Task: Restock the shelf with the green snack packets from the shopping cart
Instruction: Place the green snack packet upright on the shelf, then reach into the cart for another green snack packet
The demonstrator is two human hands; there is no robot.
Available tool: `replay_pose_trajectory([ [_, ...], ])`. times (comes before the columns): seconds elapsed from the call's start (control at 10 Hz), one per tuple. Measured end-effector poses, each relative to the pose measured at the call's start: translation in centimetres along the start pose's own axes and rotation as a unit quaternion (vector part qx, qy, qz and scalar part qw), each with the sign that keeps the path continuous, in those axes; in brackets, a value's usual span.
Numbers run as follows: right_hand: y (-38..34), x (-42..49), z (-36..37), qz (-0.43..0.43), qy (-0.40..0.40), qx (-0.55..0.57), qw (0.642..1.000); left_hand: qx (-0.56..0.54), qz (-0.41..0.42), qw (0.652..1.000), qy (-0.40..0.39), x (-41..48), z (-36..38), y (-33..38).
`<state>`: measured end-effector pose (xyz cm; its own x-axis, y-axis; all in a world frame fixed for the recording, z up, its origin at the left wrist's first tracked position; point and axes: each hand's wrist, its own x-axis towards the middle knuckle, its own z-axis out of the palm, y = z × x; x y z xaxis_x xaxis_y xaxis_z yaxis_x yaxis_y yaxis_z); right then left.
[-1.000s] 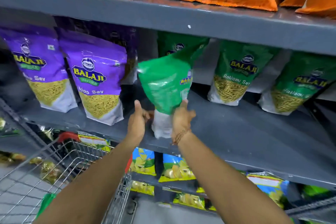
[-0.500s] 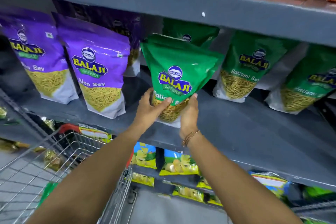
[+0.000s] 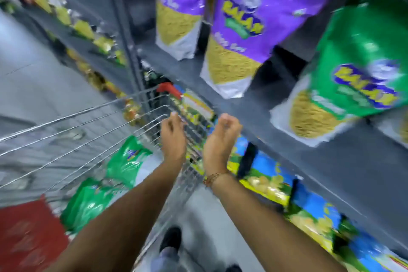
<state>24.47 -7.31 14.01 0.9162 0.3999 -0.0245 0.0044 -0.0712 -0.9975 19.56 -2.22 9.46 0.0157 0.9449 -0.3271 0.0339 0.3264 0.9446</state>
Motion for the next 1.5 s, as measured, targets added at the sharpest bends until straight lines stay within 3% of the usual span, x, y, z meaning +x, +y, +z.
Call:
replay_pose_trajectory([
  [0.1,3.9,-1.1,6.3,0.044,-0.192,-0.134,0.971,0.025,-0.159,0.983,0.09,4.4,-6.3,-4.9],
  [0.2,12.0,-1.7,12.9,0.069,-0.357,-0.324,0.873,0.008,-0.359,0.931,0.059,6.6,-12.2,-10.9],
  [0.4,24.1,-3.1,17.7,0.042,-0.478,-0.5,0.721,0.001,-0.453,0.891,-0.037,10.5,-14.6,-19.6],
  [0.5,25.0,-3.0,17.7,0.039,-0.474,-0.521,0.709,-0.043,-0.457,0.888,-0.005,11.8,-14.4,-20.8],
  [0.6,25.0,-2.8,17.5,0.041,-0.446,-0.545,0.709,-0.073,-0.423,0.901,-0.064,12.0,-13.7,-22.2],
  [0.7,23.2,-2.9,16.4,0.063,-0.44,-0.524,0.727,-0.171,-0.368,0.909,-0.092,10.6,-13.3,-19.8],
  [0.8,18.5,-2.8,14.8,0.054,-0.438,-0.496,0.748,-0.17,-0.422,0.888,0.062,8.6,-12.6,-17.9],
  [0.9,14.6,-2.8,13.3,0.016,-0.44,-0.468,0.766,-0.111,-0.396,0.909,0.073,6.3,-11.6,-13.4],
  [1.0,8.2,-3.0,10.3,-0.062,-0.411,-0.403,0.816,-0.113,-0.28,0.951,0.071,2.4,-10.0,-7.8],
  [1.1,4.4,-3.1,7.7,-0.101,-0.371,-0.309,0.87,-0.136,-0.173,0.968,0.119,-0.2,-8.7,-3.6],
  [1.2,-0.2,-3.5,1.0,-0.139,-0.29,-0.151,0.935,-0.063,-0.022,0.993,0.101,-5.2,-7.0,1.1],
  [1.3,-2.0,-3.8,-3.1,-0.135,-0.233,-0.064,0.961,-0.016,0.075,0.996,0.049,-8.0,-5.4,3.1],
  [1.4,-3.9,-3.2,-12.2,-0.13,-0.118,0.011,0.984,0.026,0.203,0.977,-0.053,-15.4,-0.2,4.7],
  [1.5,-4.5,-2.1,-17.5,-0.145,-0.034,0.042,0.988,0.038,0.27,0.956,-0.109,-19.8,3.6,5.2],
])
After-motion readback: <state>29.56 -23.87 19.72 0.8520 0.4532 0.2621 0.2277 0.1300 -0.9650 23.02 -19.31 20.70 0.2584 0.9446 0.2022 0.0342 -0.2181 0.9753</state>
